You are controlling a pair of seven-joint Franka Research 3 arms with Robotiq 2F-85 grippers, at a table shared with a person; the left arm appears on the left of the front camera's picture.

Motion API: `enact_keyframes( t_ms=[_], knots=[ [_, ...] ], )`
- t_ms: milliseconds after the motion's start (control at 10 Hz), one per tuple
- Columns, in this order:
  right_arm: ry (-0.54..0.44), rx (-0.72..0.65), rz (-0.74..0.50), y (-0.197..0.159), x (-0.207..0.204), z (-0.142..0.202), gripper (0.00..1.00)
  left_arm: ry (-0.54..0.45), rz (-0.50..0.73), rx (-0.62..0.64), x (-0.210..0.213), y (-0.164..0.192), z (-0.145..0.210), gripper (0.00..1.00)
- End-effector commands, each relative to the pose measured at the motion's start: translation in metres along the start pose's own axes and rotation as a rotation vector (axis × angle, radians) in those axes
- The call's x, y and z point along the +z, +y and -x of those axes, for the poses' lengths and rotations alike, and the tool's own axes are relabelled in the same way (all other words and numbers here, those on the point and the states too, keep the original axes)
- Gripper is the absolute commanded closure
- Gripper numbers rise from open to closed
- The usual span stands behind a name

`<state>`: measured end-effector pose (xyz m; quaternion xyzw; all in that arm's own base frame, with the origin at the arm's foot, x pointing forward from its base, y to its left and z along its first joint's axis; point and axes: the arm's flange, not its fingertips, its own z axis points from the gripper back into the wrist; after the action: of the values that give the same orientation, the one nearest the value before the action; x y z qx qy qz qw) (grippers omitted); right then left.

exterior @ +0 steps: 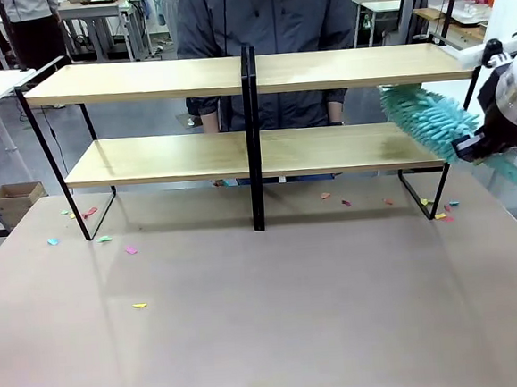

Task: Clean the shelves.
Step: Clean another randomly selected level of the Shelf with the Duster.

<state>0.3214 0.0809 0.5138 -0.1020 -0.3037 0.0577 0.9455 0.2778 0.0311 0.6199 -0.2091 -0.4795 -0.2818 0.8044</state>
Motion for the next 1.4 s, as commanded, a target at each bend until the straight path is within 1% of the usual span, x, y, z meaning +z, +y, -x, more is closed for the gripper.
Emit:
enact_keyframes(
  t_ms=[0,100,400,500,600,700,800,900,1000,1100,1200,1300],
  knots=[
    [0.04,0.018,-0.048,-0.013,-0.006,0.011,0.87,-0.006,0.009,0.001,-0.001,0.001,0.0,0.0],
    [0.073,0.027,-0.082,-0.013,-0.007,0.011,0.87,-0.006,0.009,0.001,-0.001,0.001,0.0,0.0],
    [0.129,0.007,-0.174,-0.022,-0.007,0.012,0.87,-0.006,0.009,0.001,-0.001,0.001,0.0,0.0],
    [0.157,-0.016,-0.224,-0.038,-0.002,0.01,0.87,-0.006,0.009,0.001,-0.001,0.001,0.0,0.0],
    [0.212,-0.039,-0.304,-0.075,0.012,0.006,0.87,-0.006,0.009,0.001,-0.001,0.001,0.0,0.0],
    [0.299,0.014,-0.403,-0.109,0.027,0.005,0.87,-0.006,0.009,0.001,-0.001,0.001,0.0,0.0],
    [0.347,0.021,-0.458,-0.143,0.042,0.001,0.87,-0.006,0.009,0.001,-0.001,0.001,0.0,0.0],
    [0.401,0.074,-0.543,-0.176,0.056,-0.005,0.87,-0.006,0.009,0.001,-0.001,0.001,0.0,0.0],
    [0.52,0.168,-0.656,-0.207,0.062,-0.012,0.87,-0.006,0.009,0.001,-0.001,0.001,0.0,0.0],
    [0.606,0.249,-0.703,-0.232,0.064,-0.02,0.87,-0.006,0.009,0.001,-0.001,0.001,0.0,0.0],
    [0.677,0.327,-0.713,-0.255,0.068,-0.028,0.87,-0.006,0.009,0.001,-0.001,0.001,0.0,0.0],
    [0.746,0.369,-0.699,-0.276,0.072,-0.041,0.87,-0.006,0.009,0.001,-0.001,0.001,0.0,0.0]
  ],
)
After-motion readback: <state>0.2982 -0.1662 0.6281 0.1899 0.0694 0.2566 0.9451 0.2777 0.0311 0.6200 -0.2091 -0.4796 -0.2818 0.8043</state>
